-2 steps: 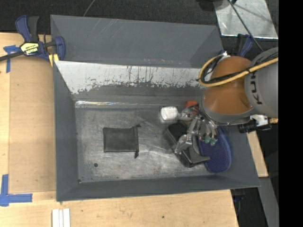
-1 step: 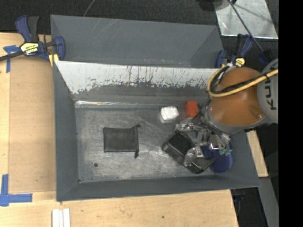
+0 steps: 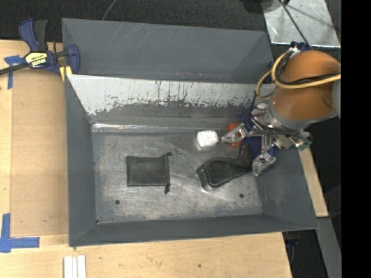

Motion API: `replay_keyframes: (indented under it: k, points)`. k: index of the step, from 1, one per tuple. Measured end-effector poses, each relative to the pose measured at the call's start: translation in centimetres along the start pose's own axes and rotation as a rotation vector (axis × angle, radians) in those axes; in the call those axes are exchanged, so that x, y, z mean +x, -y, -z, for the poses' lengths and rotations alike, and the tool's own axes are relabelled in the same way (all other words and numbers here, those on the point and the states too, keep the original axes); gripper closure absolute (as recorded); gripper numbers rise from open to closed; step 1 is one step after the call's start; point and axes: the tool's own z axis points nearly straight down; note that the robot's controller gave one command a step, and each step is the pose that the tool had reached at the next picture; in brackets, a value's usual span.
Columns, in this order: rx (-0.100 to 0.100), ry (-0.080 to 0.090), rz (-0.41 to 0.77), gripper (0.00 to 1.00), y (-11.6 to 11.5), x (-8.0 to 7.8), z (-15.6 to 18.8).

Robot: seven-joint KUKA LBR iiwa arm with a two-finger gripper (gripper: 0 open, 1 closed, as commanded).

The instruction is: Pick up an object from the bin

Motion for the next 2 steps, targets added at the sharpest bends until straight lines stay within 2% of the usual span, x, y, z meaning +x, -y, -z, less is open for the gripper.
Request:
replay_keyframes:
  k: [1, 2]
  points:
    - [0.006, 0.009, 0.299, 0.0, -4.6, 0.3, -4.1]
    - [0.008, 0.01, 0.686, 0.0, -8.4, 3.1, -4.1]
